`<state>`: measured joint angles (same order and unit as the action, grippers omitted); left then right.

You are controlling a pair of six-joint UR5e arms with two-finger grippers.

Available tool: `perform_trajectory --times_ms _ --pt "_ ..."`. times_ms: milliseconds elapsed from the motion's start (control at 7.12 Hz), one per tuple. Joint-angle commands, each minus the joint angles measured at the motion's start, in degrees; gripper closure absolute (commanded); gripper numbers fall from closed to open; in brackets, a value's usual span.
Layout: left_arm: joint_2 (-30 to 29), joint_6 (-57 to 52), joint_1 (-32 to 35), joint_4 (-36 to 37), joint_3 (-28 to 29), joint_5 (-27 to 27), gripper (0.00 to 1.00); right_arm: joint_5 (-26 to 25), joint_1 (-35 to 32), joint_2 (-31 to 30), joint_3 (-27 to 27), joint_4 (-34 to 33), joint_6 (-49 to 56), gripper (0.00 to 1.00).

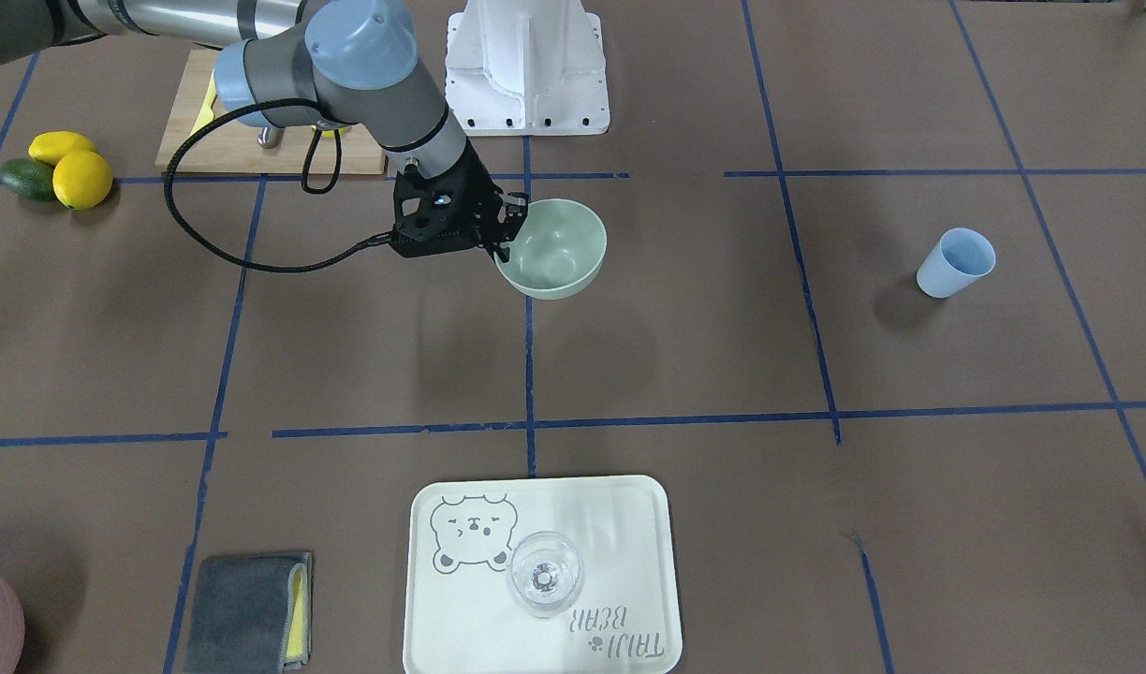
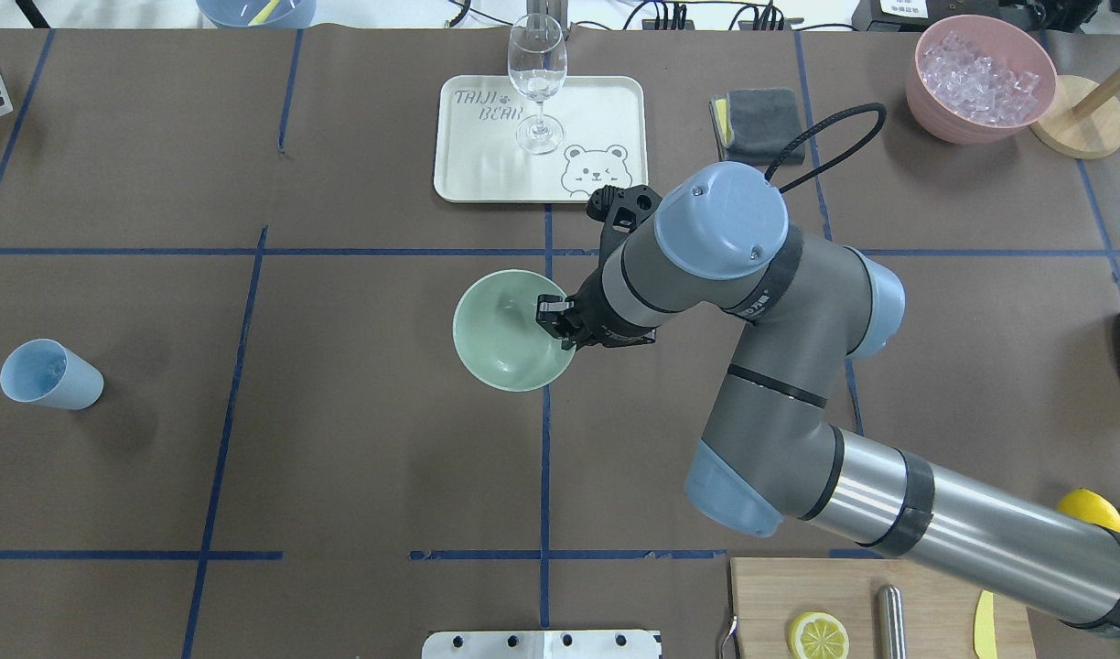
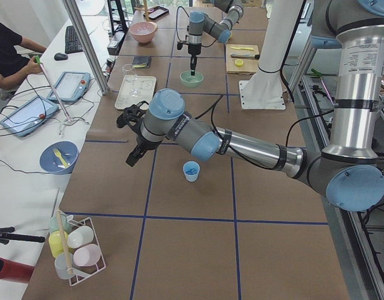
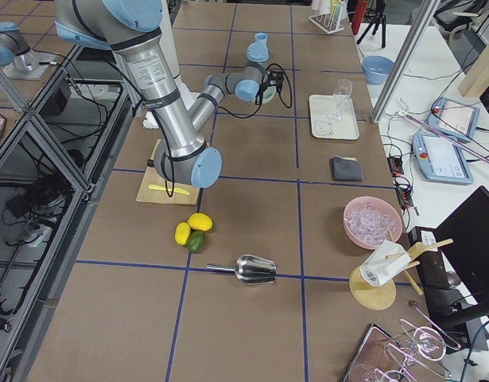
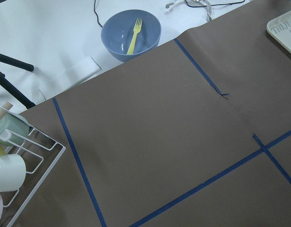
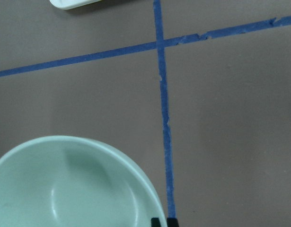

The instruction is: Pour ice into bowl

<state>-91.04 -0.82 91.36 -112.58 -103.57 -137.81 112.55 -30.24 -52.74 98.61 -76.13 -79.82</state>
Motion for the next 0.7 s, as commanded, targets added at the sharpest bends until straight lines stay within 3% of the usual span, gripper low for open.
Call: perform_trajectory --times_ms 0,561 --pt "0.08 0.38 0.04 -0.35 2.75 -0.53 0.0 -6.85 6.03 3.5 -0.43 -2.78 -4.26 1.0" --pt "0.16 0.38 0.04 -0.44 3.55 -0.44 0.0 -8.05 8.35 6.68 -7.71 -4.81 -9.36 1.0"
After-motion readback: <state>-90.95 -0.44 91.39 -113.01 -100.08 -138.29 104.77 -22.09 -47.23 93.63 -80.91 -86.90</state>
